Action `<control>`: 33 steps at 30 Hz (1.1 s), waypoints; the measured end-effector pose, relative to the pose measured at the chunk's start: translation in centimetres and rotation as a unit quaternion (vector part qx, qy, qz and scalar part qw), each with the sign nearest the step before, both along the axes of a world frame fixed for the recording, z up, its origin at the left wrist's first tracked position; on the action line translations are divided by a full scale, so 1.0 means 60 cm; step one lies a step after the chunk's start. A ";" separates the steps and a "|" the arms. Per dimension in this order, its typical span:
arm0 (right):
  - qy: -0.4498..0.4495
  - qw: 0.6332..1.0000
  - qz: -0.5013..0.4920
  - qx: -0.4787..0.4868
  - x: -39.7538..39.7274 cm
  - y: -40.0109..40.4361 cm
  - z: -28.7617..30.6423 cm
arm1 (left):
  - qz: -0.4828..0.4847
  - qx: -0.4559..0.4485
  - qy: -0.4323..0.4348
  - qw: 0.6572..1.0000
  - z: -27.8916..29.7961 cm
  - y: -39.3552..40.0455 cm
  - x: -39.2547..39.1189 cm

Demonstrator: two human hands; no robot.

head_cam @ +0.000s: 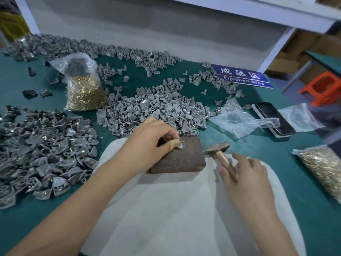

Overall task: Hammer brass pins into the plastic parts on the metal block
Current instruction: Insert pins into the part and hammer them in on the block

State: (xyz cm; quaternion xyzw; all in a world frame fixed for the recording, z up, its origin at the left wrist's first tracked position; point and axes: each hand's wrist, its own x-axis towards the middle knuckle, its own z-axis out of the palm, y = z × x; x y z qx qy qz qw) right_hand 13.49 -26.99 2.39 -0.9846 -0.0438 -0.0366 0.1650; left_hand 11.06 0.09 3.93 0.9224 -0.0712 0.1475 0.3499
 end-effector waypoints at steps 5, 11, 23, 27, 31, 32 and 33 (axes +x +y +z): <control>0.009 0.996 -0.021 -0.089 -0.008 -0.011 0.019 | -0.035 0.082 0.003 0.996 0.011 0.017 -0.002; 0.027 0.974 0.074 0.212 0.003 -0.008 0.080 | -0.036 0.138 -0.007 0.990 0.013 0.018 0.000; -0.016 0.974 0.158 0.162 -0.023 0.073 0.096 | -0.018 0.143 -0.028 0.989 0.008 0.013 -0.002; -0.061 0.966 0.147 0.201 -0.031 0.078 0.101 | -0.007 0.146 -0.040 0.988 0.009 0.007 -0.003; 0.014 0.982 0.160 0.104 -0.034 0.078 0.087 | 0.009 0.149 -0.039 0.988 0.010 0.006 -0.004; -0.001 0.983 0.152 0.099 -0.032 0.074 0.088 | 0.009 0.147 -0.040 0.988 0.010 0.005 -0.004; -0.030 0.983 0.142 0.108 -0.031 0.071 0.091 | 0.009 0.145 -0.040 0.989 0.010 0.005 -0.004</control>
